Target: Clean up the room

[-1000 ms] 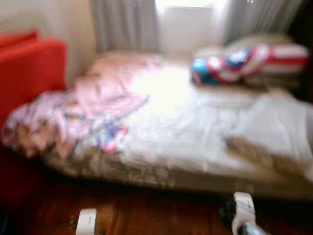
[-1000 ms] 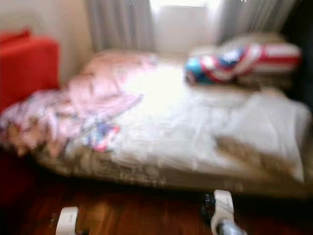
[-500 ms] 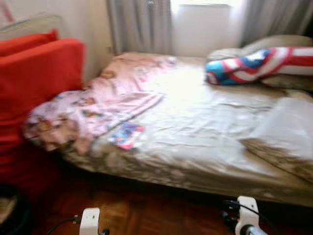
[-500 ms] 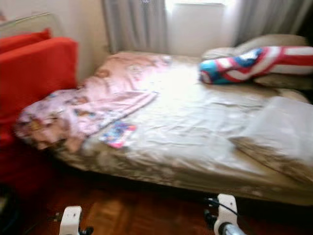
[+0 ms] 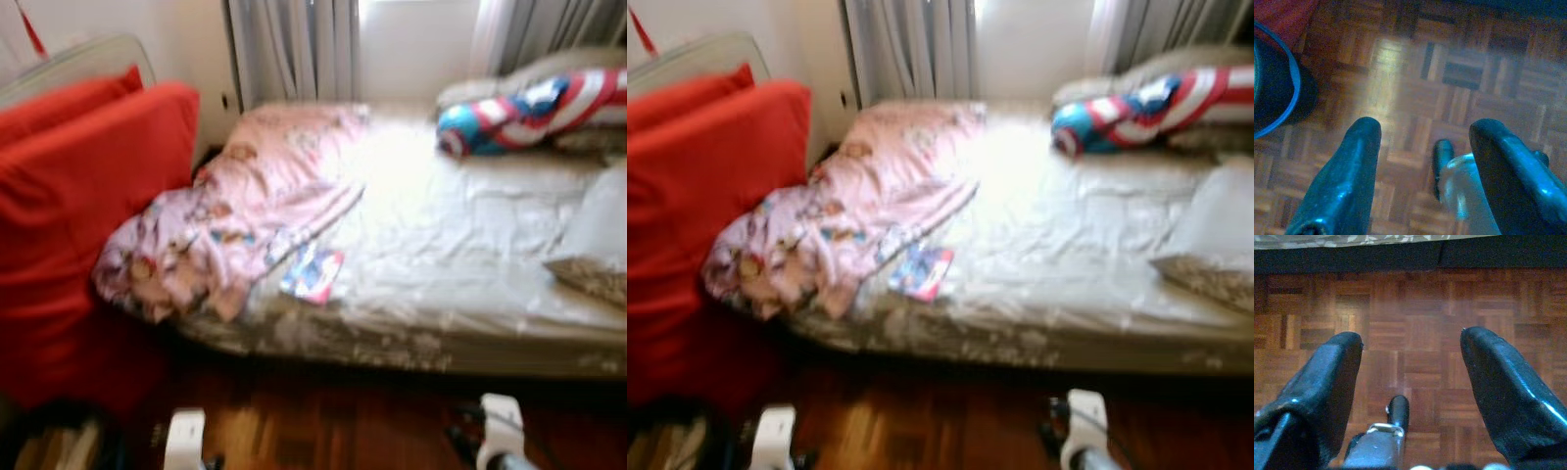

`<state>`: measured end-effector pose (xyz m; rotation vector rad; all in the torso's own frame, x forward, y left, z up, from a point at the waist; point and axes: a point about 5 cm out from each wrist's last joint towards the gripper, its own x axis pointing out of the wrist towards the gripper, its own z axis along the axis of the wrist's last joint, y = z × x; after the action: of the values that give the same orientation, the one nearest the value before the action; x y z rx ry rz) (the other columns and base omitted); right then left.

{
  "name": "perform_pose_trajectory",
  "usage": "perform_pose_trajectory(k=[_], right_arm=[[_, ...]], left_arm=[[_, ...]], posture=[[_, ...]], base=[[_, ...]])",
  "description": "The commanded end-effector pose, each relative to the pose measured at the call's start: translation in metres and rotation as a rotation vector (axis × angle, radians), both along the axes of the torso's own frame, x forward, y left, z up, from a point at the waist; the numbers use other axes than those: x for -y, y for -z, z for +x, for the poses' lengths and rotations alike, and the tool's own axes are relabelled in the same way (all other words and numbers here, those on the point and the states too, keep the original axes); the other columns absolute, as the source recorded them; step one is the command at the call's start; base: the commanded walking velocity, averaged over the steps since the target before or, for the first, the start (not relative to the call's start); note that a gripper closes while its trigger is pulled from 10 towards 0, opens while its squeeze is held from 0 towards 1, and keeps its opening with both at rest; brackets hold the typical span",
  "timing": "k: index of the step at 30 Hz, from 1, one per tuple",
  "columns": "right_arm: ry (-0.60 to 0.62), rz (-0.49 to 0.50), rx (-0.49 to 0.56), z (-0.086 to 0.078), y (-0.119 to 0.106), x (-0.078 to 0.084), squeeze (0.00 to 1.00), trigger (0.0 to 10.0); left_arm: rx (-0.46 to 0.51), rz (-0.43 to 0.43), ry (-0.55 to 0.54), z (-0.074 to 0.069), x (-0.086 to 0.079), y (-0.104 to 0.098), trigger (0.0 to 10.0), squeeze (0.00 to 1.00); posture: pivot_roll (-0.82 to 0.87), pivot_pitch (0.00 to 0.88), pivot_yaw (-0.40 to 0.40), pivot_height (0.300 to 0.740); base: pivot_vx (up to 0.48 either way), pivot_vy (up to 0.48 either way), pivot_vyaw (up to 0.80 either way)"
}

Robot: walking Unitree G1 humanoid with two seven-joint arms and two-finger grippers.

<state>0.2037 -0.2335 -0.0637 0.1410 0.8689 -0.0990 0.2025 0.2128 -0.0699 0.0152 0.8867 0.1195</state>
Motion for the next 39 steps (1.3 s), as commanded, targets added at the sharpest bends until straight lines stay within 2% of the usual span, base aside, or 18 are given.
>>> perform_pose_trajectory(k=[1, 7, 15, 29, 35, 36, 38, 39], right_arm=[[0.002, 0.015, 0.014, 0.004, -0.001, -0.005, 0.00, 10.0], [-0.017, 0.000, 0.027, 0.006, -0.002, -0.005, 0.00, 10.0], [-0.030, 0.016, 0.029, 0.005, -0.002, -0.006, 0.00, 10.0], [-0.008, 0.027, 0.038, 0.004, -0.002, -0.006, 0.00, 10.0], [-0.004, 0.028, 0.091, 0.008, -0.005, -0.006, 0.00, 10.0], [-0.004, 0.026, 0.114, 0.010, -0.007, -0.006, 0.00, 10.0], [-0.003, 0.027, 0.134, 0.011, -0.008, -0.006, 0.00, 10.0], [-0.003, 0.035, 0.157, 0.012, -0.009, -0.006, 0.00, 10.0]], left_arm=[[-0.026, 0.010, -0.008, -0.007, -0.006, 0.003, 10.0, 0.00], [-0.026, -0.005, -0.010, -0.007, -0.004, 0.003, 10.0, 0.00], [-0.038, -0.005, -0.001, -0.013, -0.004, 0.006, 10.0, 0.00], [-0.040, -0.007, 0.007, -0.015, -0.002, 0.007, 10.0, 0.00], [0.062, -0.050, -0.014, 0.003, 0.000, -0.003, 10.0, 0.00], [0.113, -0.058, -0.021, 0.013, 0.000, -0.009, 10.0, 0.00], [0.153, -0.064, -0.023, 0.020, -0.001, -0.015, 10.0, 0.00], [0.202, -0.071, -0.025, 0.029, -0.001, -0.022, 10.0, 0.00]], posture=[[0.01, 0.000, 0.022, 0.740], [0.01, 0.000, 0.022, 0.740], [0.01, 0.000, 0.023, 0.740], [0.01, 0.000, 0.027, 0.740], [0.01, 0.000, 0.027, 0.740], [0.01, 0.000, 0.026, 0.740], [0.01, 0.000, 0.026, 0.740], [0.01, 0.000, 0.026, 0.740]], base=[[0.000, 0.000, 0.00], [0.000, 0.000, 0.00], [0.340, 0.000, 0.72], [0.328, 0.000, 0.00], [0.000, 0.000, 0.00], [0.000, 0.000, 0.00], [0.000, 0.000, 0.00], [0.000, 0.000, 0.00]])
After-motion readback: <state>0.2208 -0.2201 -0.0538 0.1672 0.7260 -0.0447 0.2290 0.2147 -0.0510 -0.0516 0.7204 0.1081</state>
